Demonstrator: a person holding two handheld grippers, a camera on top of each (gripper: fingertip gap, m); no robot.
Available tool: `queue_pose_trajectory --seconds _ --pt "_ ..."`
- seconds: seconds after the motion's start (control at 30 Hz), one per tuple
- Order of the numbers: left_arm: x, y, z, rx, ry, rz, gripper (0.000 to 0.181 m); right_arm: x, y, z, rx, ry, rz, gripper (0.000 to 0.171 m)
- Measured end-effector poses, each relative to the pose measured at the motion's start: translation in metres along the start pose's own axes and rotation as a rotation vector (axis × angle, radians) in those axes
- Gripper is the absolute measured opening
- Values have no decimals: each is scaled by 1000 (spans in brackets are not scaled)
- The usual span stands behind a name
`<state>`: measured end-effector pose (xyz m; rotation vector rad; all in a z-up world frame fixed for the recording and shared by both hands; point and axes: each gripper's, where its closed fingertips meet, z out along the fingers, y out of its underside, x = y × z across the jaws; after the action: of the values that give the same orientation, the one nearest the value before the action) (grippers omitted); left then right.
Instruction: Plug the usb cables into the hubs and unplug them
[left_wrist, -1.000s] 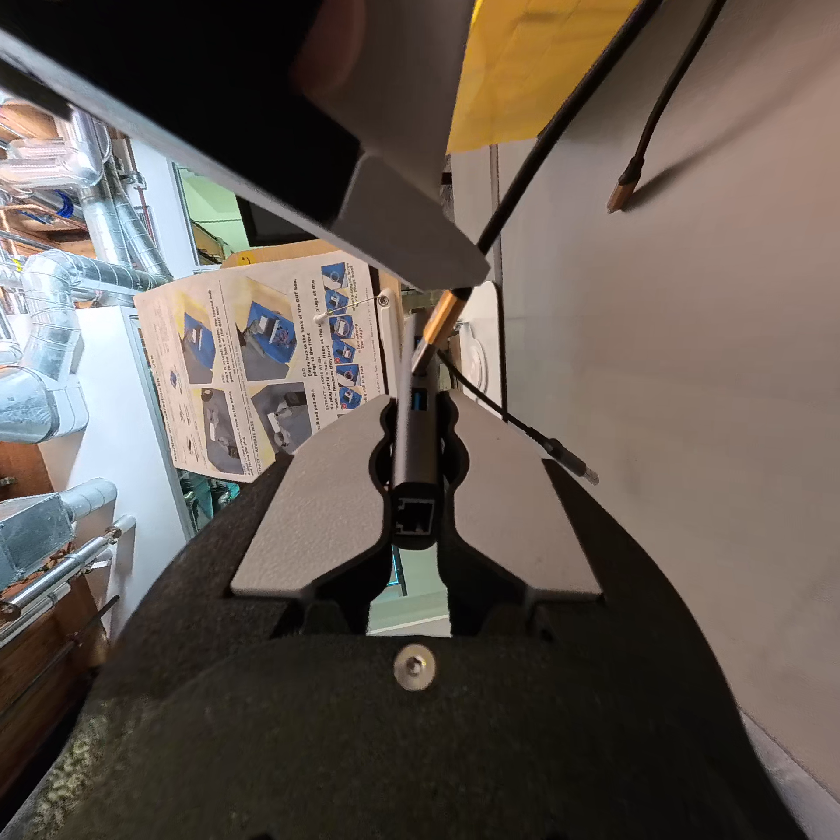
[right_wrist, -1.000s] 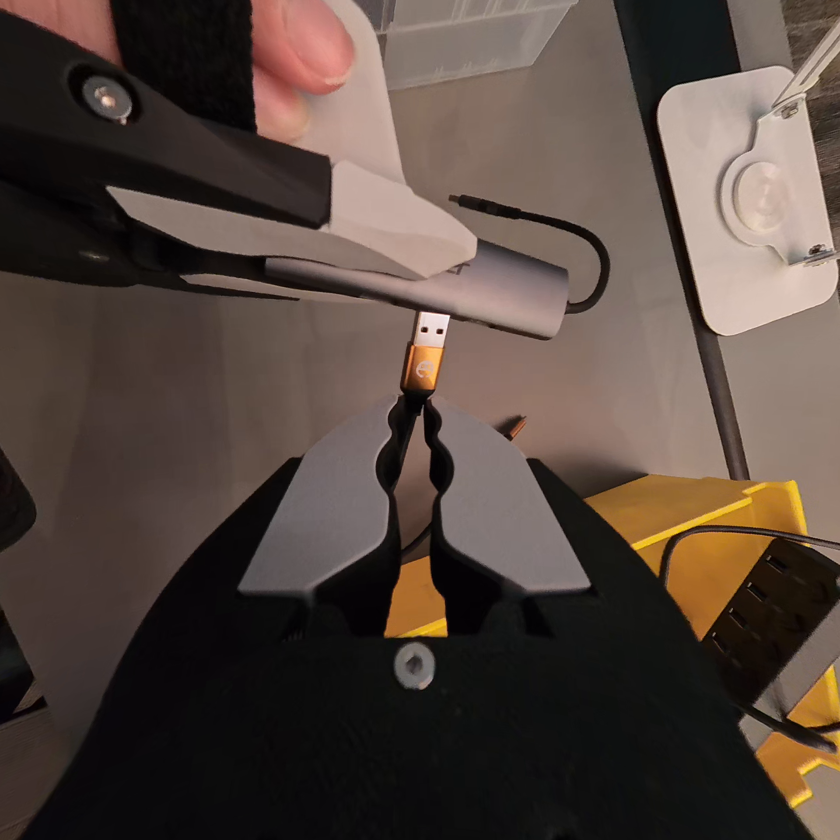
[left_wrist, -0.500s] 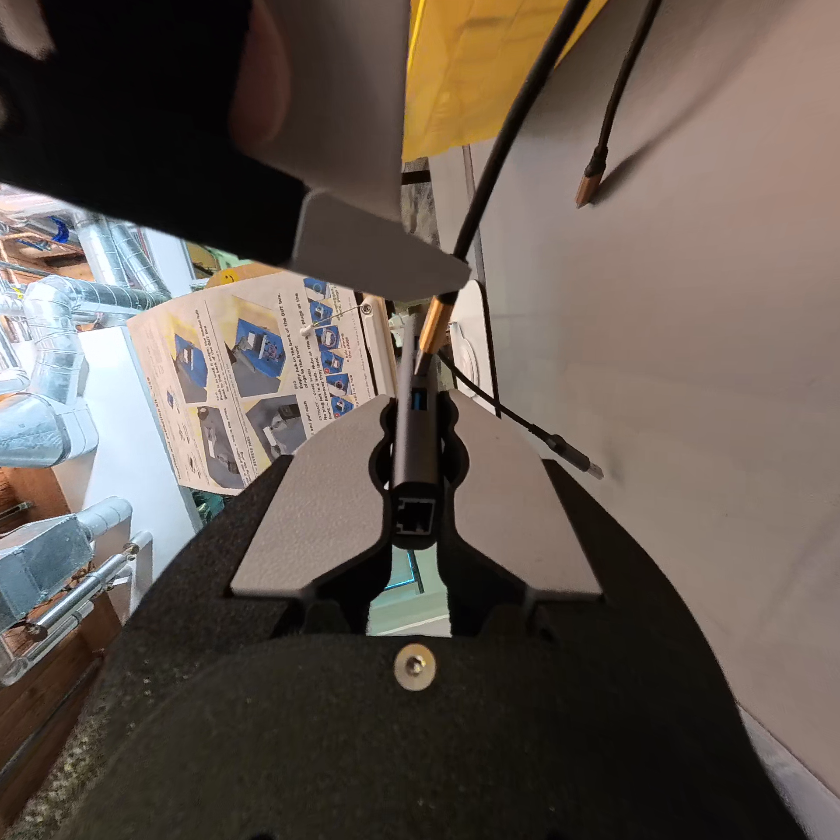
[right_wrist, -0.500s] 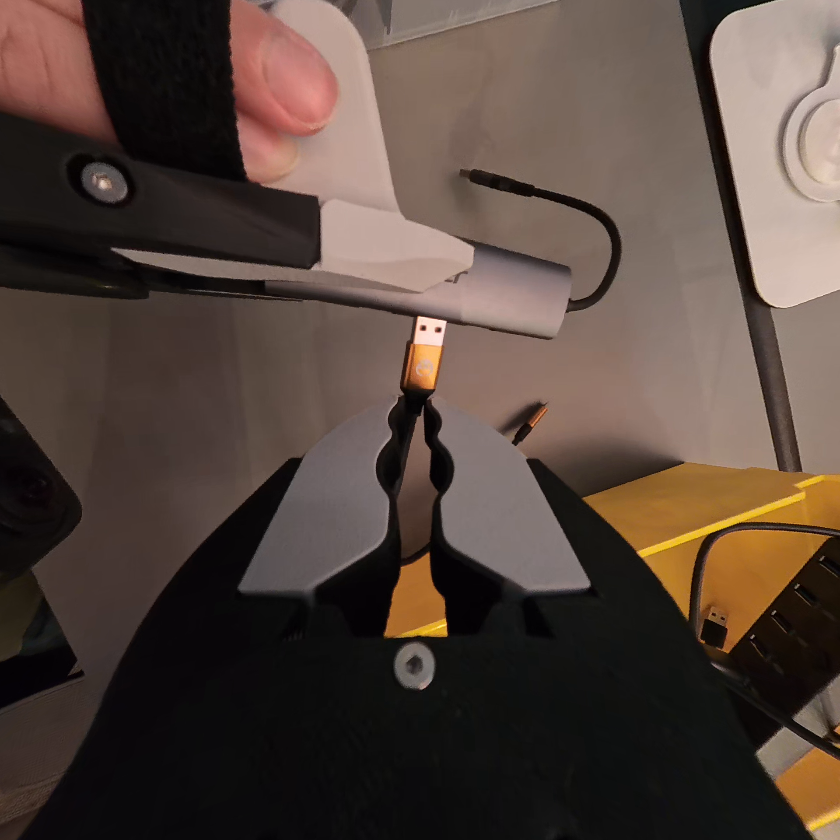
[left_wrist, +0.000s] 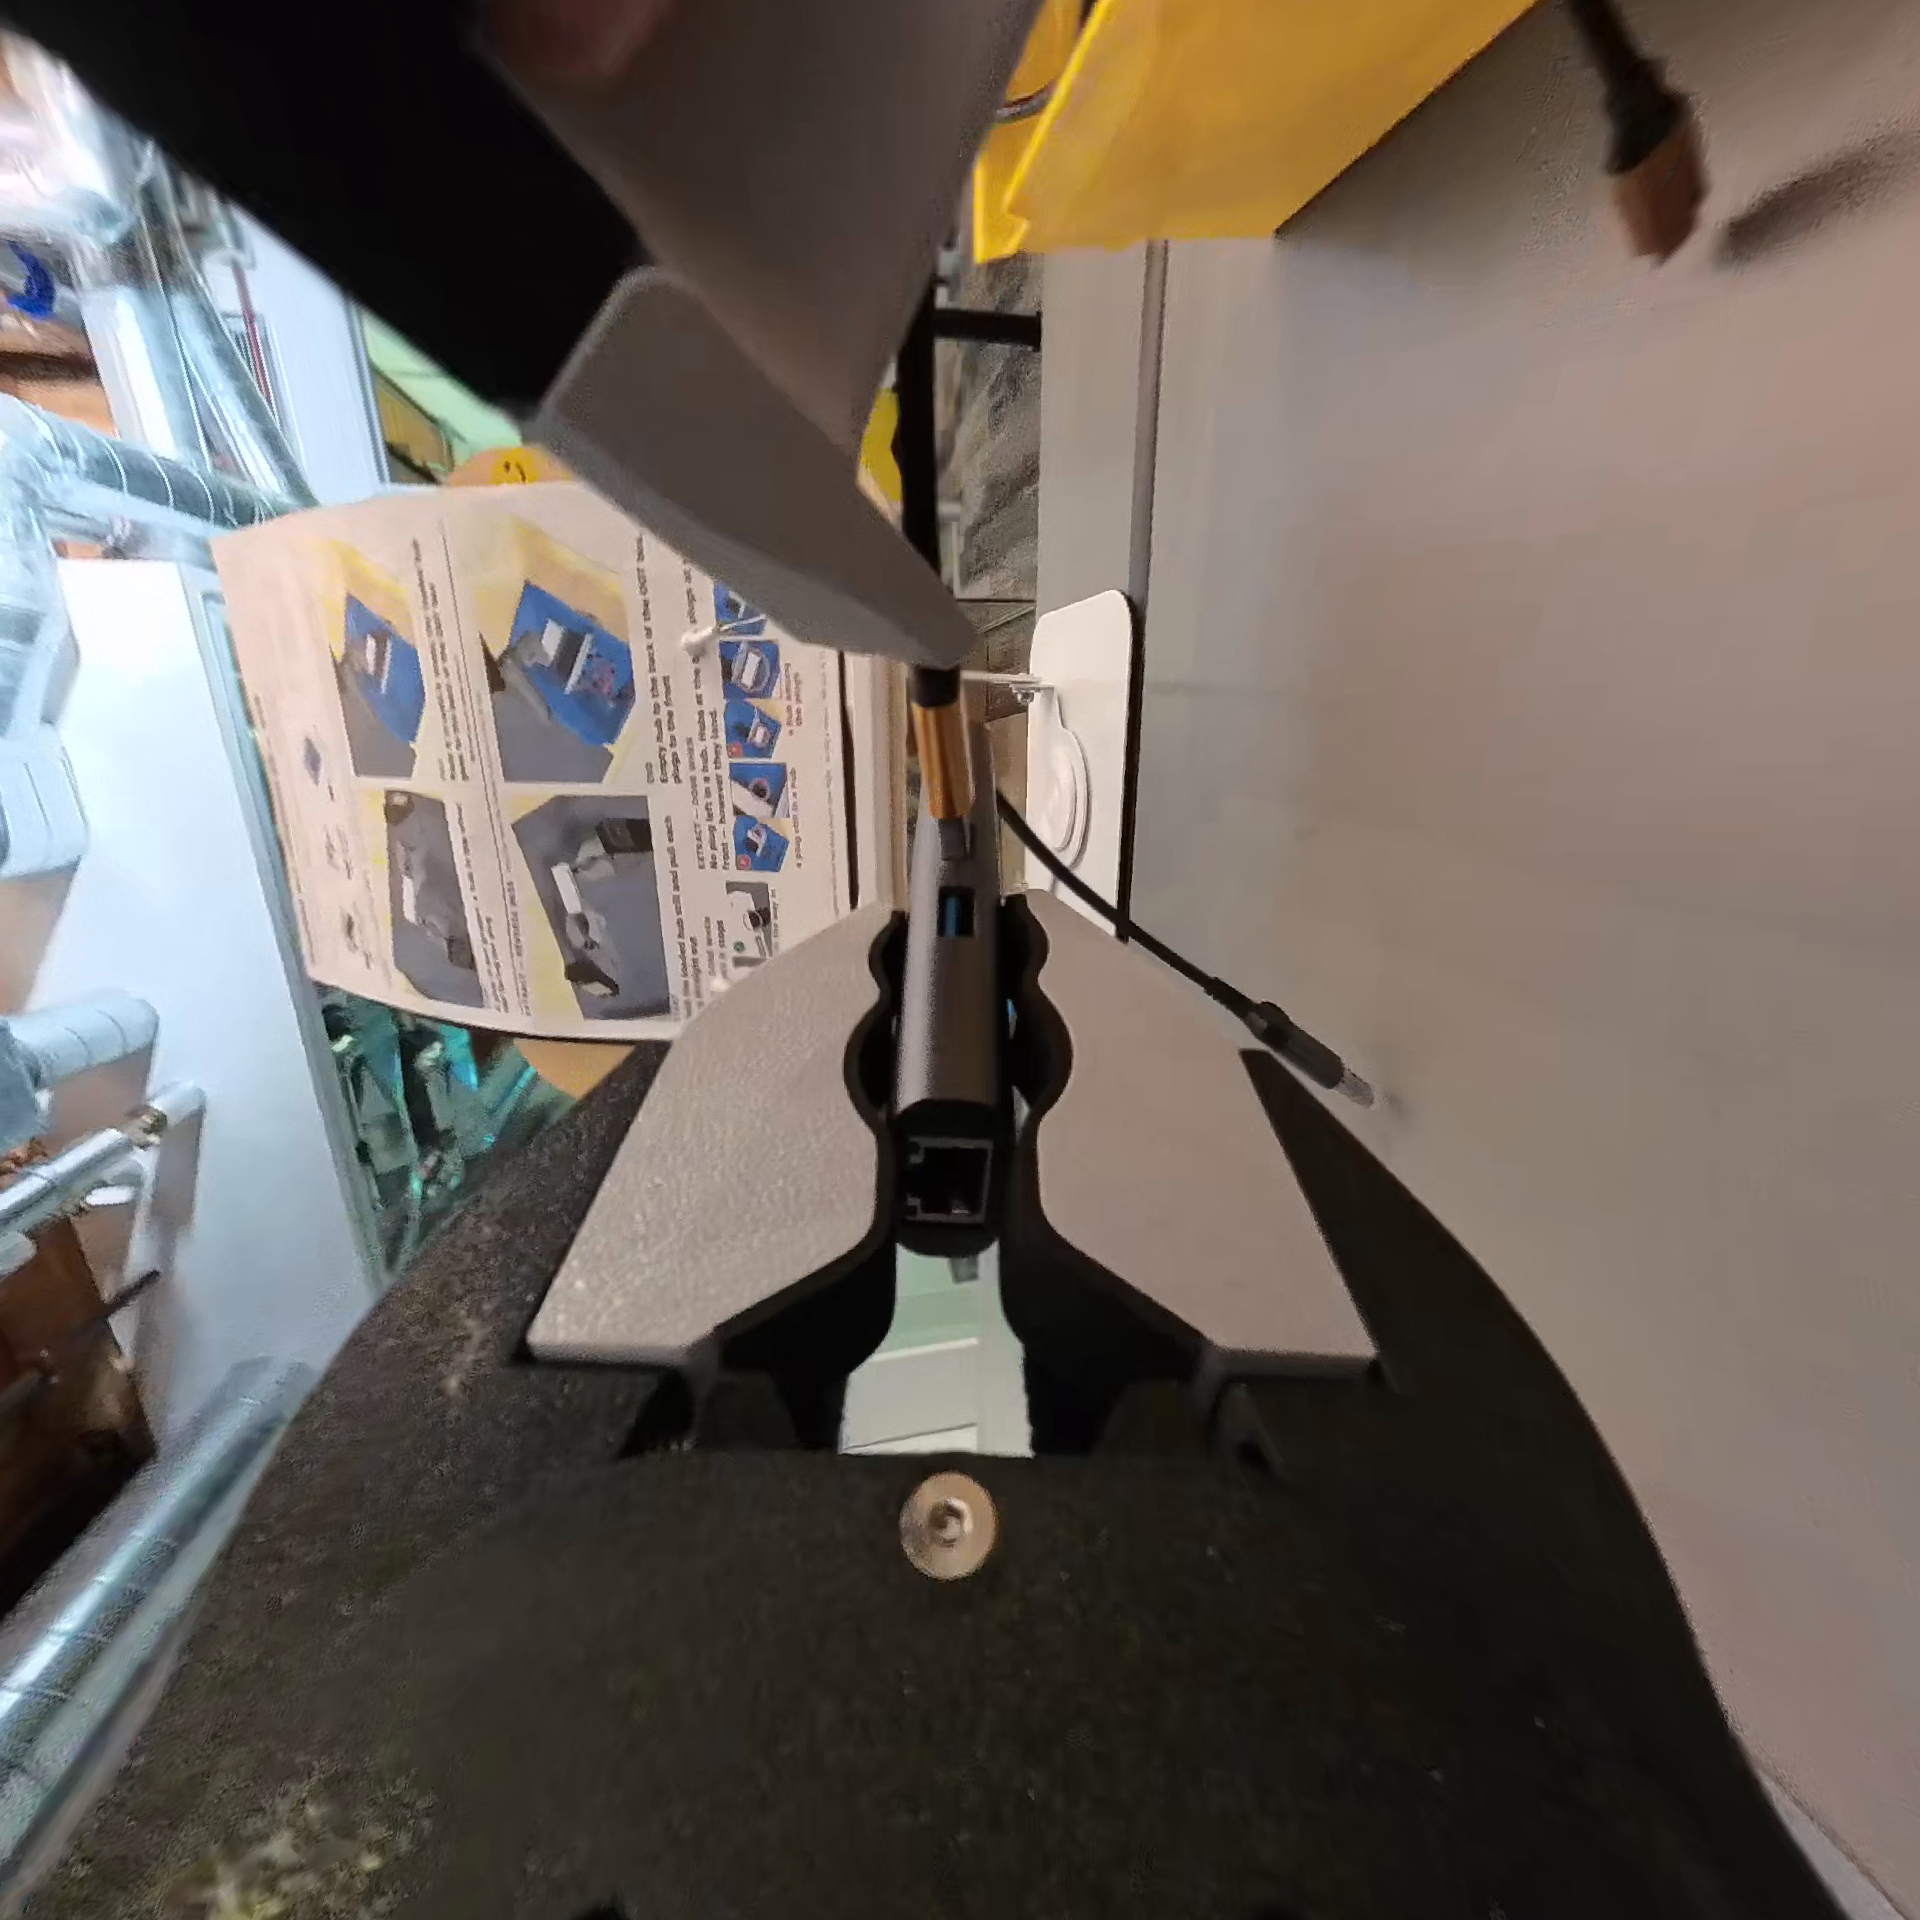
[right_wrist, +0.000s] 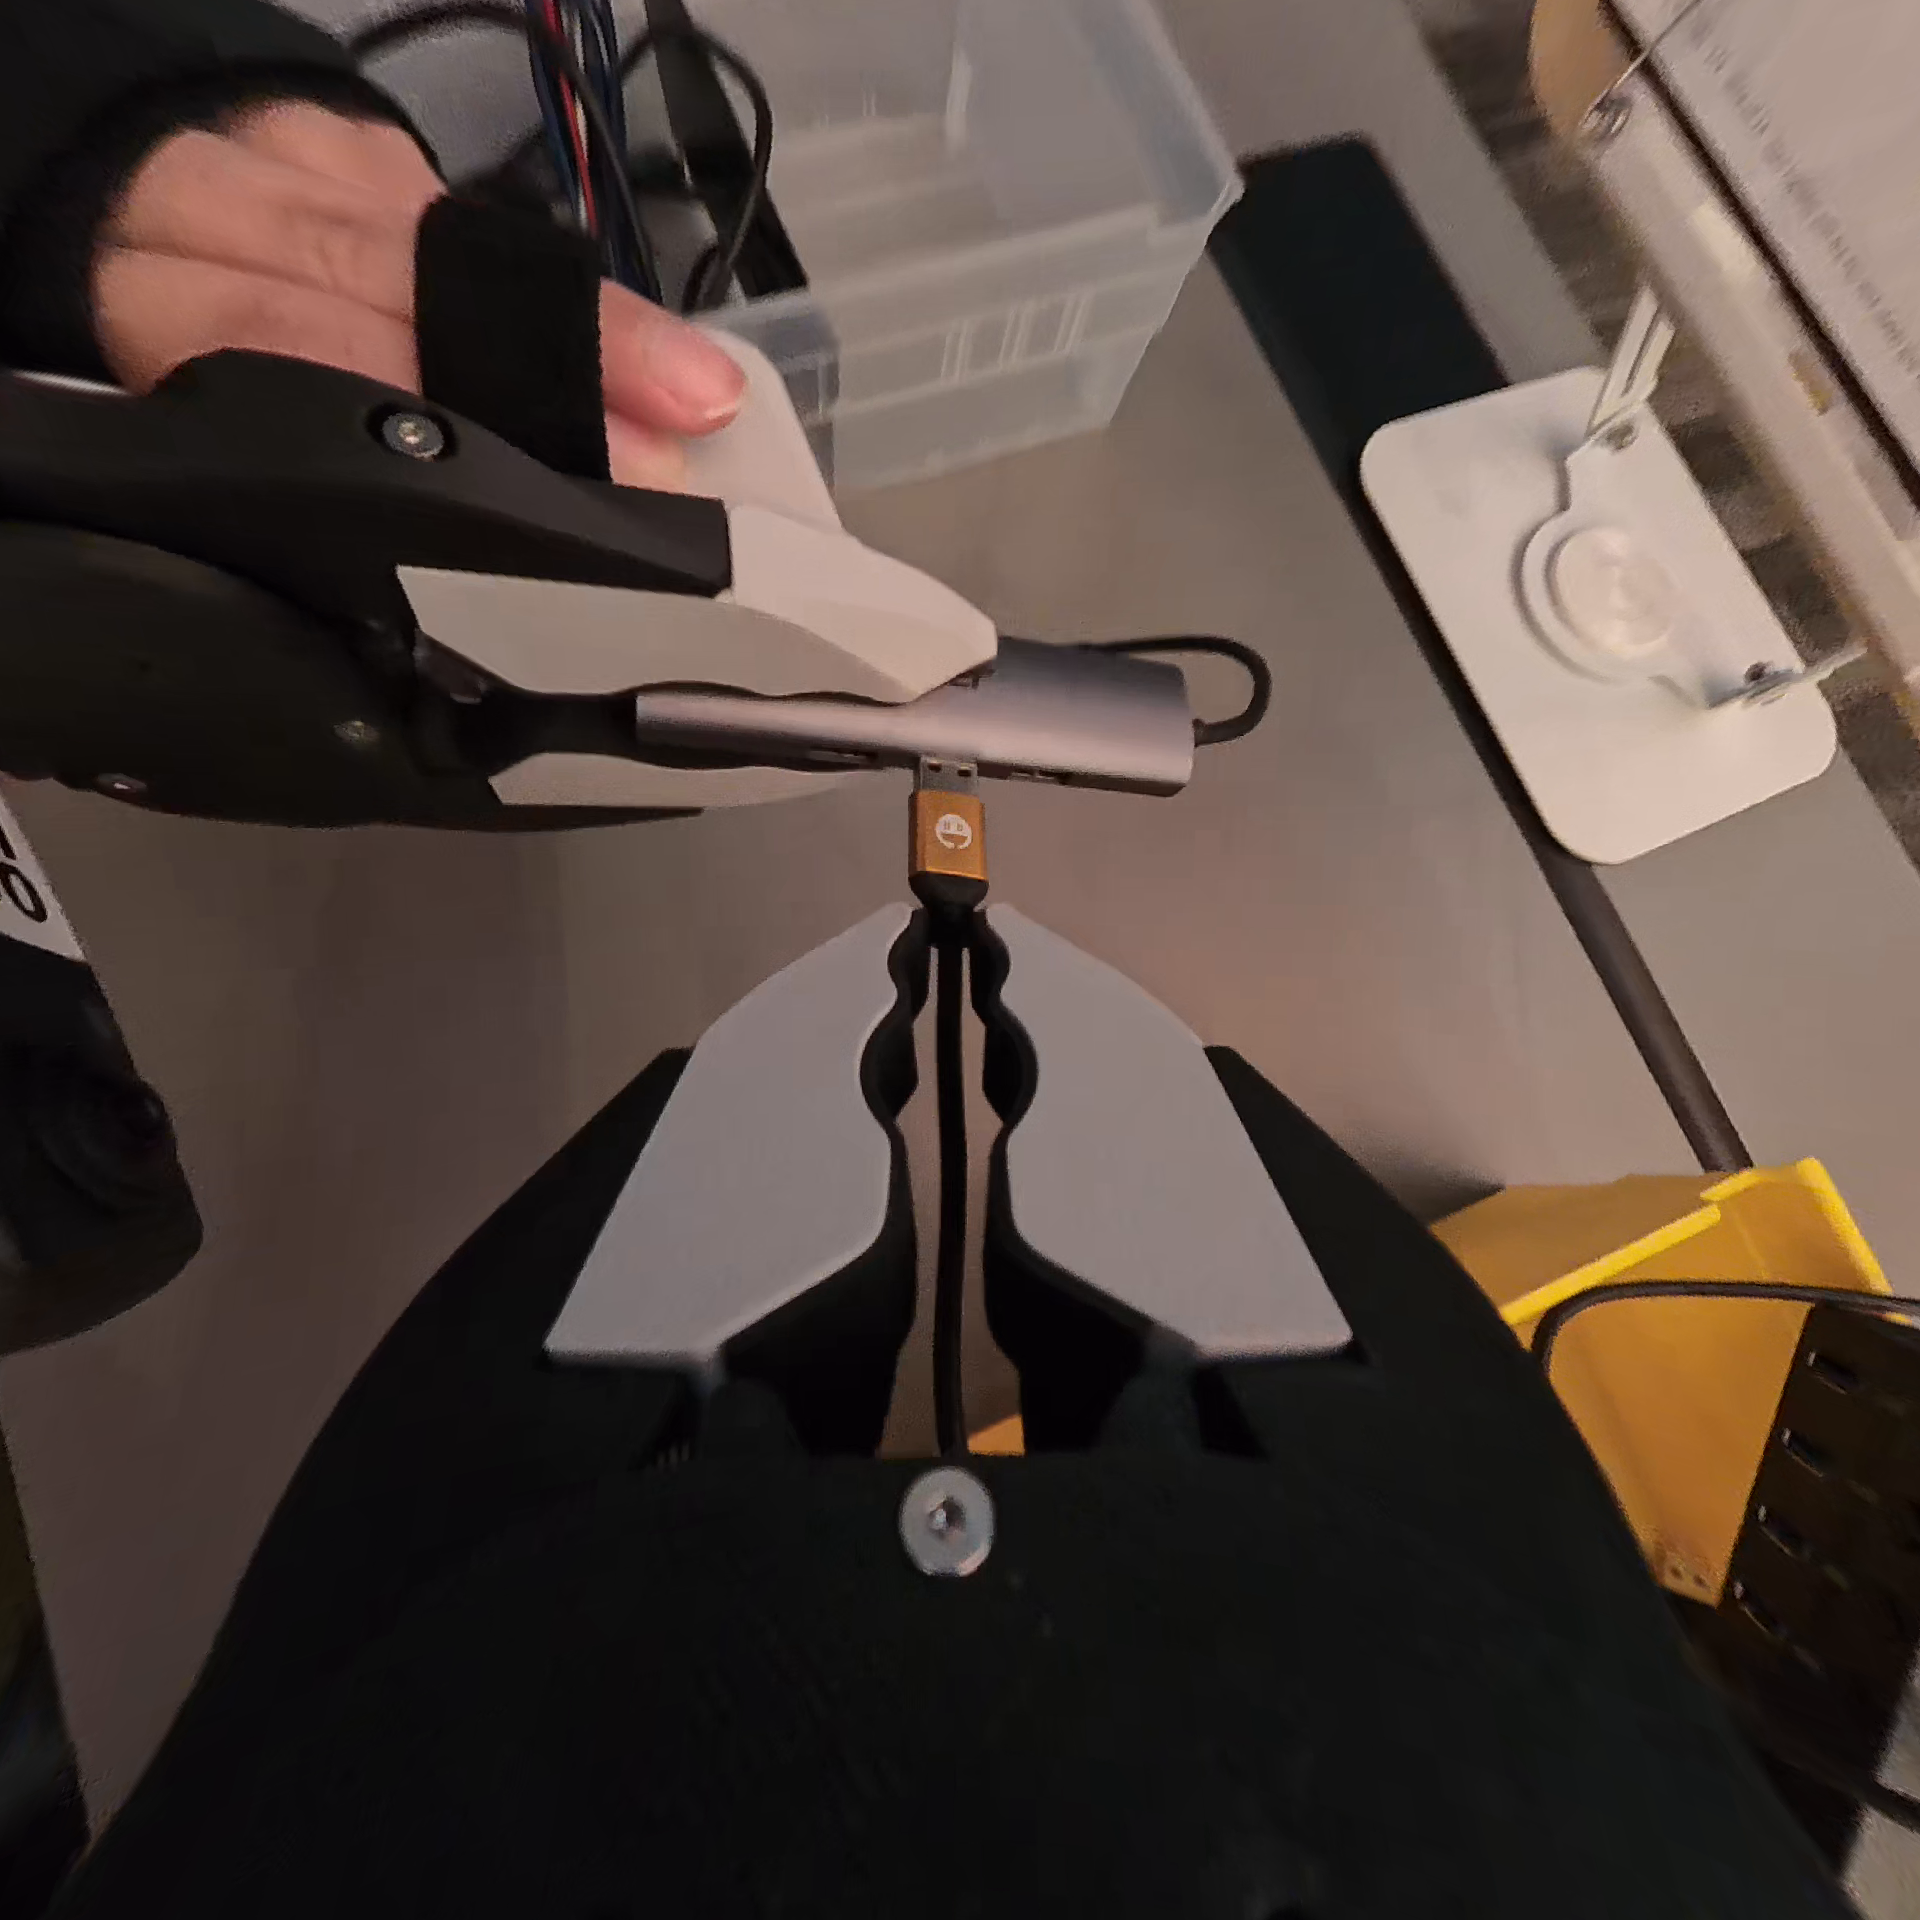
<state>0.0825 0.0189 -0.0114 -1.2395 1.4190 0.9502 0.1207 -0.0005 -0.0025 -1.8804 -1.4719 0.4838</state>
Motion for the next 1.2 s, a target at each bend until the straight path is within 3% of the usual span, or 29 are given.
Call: queue_pose_trajectory --seconds 0.23,0.7,1.2 --pt "-23 15 -1 -13 -37 -156 18 6 -29 -4 223 -23 77 8" --pt "-43 30 -6 -40 -99 -201 18 7 -63 -11 531 -13 103 8" --pt "-46 29 -7 -24 -105 -235 18 7 -64 -12 569 -35 79 10"
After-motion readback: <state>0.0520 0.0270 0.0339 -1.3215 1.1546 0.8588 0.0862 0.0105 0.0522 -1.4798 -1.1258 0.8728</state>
